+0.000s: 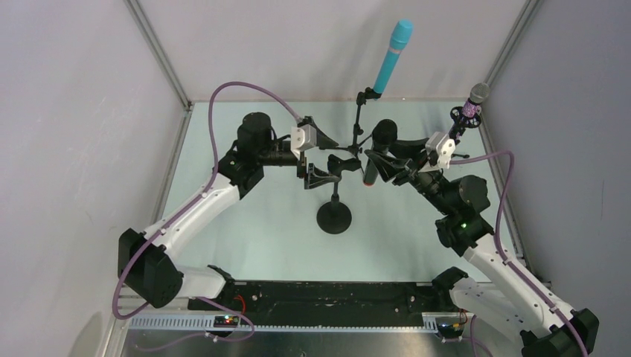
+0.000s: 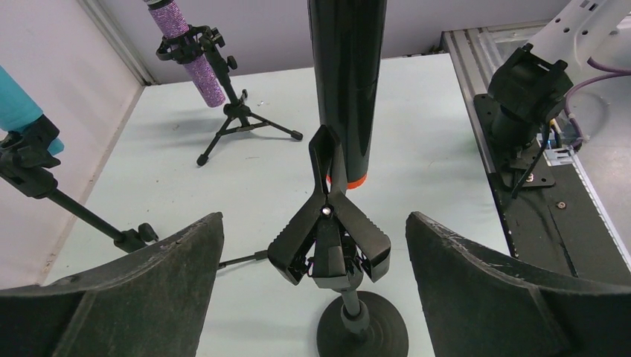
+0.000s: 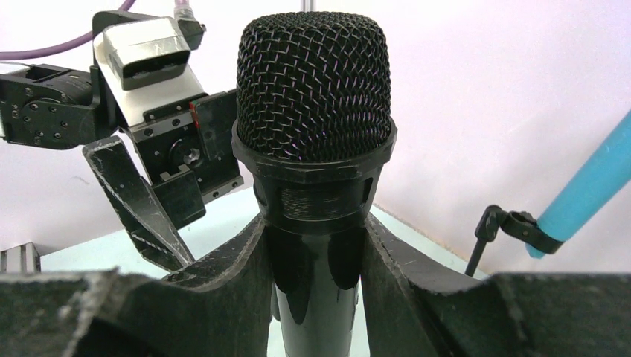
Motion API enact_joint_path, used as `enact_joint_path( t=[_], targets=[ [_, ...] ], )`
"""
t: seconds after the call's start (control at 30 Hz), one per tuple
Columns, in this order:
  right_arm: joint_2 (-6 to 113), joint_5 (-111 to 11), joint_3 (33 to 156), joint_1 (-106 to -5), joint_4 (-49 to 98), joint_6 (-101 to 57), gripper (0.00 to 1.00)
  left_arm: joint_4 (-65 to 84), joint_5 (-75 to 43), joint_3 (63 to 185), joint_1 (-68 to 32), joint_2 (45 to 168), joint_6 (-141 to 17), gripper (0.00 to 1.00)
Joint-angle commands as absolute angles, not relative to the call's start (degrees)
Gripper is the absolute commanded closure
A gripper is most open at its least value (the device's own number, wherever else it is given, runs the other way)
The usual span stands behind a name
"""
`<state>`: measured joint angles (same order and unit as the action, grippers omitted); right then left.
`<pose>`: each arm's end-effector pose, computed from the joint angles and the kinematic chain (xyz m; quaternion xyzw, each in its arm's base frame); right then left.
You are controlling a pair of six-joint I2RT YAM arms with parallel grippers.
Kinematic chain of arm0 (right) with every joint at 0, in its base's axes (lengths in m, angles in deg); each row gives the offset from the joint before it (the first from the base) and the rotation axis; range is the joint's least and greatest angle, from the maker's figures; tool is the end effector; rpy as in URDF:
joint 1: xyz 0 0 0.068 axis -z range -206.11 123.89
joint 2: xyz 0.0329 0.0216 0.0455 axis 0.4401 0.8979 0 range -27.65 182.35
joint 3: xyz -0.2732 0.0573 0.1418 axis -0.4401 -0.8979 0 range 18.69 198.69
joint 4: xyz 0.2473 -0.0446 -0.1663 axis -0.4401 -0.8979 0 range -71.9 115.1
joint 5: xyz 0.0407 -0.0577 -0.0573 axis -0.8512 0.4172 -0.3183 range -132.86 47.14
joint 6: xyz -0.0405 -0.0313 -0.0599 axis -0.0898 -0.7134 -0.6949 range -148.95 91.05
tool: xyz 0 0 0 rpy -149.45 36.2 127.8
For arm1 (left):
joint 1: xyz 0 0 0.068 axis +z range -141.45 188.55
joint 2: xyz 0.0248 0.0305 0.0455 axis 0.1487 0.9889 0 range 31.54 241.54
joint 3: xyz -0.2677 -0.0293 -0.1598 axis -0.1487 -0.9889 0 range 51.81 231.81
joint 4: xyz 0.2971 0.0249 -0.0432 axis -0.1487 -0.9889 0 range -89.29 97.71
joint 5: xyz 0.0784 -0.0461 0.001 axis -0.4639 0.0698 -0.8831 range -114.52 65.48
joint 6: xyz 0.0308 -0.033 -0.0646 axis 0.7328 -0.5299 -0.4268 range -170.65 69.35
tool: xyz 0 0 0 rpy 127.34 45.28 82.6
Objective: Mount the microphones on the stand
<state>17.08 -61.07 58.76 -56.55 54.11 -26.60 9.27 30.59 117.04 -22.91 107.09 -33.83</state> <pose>0.1790 0.1298 0.4220 -0.2589 0.4870 0.3165 0.7718 0.2682 -0.2292 0.3997 0.5500 0.4910 -0.4218 0.5277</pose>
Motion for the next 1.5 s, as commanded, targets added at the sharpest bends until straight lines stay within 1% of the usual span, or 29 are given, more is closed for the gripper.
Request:
enact_joint_path(
  t=[0.0, 0.5, 0.53, 0.57, 0.6, 0.63, 0.67, 0.7, 0.77, 1.47],
  targets=[
    [18.0, -59.7, 62.7, -57.7, 60.8, -28.7, 1.0, 10.4, 31.3, 116.6, -22.5, 105.4, -32.5, 0.06],
    [19.1, -58.4, 63.5, -58.5, 61.0, -30.2, 1.0, 10.3, 31.6, 117.1, -22.1, 107.9, -32.8, 0.07],
    [19.1, -58.5, 63.5, -58.6, 61.0, -30.1, 1.0, 10.3, 31.7, 117.2, -22.0, 108.0, -32.8, 0.07],
    [19.1, -58.5, 63.5, -58.6, 61.0, -30.1, 1.0, 10.3, 31.7, 117.1, -21.8, 108.0, -32.8, 0.11],
    [19.1, -58.6, 63.5, -58.7, 61.0, -30.1, 1.0, 10.3, 31.8, 117.2, -21.8, 108.3, -32.7, 0.17],
    [19.3, -58.7, 63.5, -58.6, 61.0, -30.1, 1.0, 10.3, 32.8, 117.3, -21.6, 108.5, -32.7, 0.53],
    [19.4, -58.8, 63.5, -58.7, 61.1, -30.0, 1.0, 10.3, 33.0, 117.5, -21.5, 108.7, -33.3, 0.76],
    [19.5, -59.0, 63.5, -58.8, 61.2, -30.0, 1.0, 10.4, 32.7, 117.9, -21.5, 108.8, -33.8, 0.94],
    [19.8, -59.2, 63.5, -59.1, 61.6, -30.0, 1.0, 10.4, 32.9, 117.9, -21.4, 108.9, -34.3, 0.99],
    [24.7, -56.9, 63.5, -62.9, 63.7, -31.7, 1.0, 10.3, 33.7, 117.9, -21.4, 109.1, -34.6, 1.0]
  ],
)
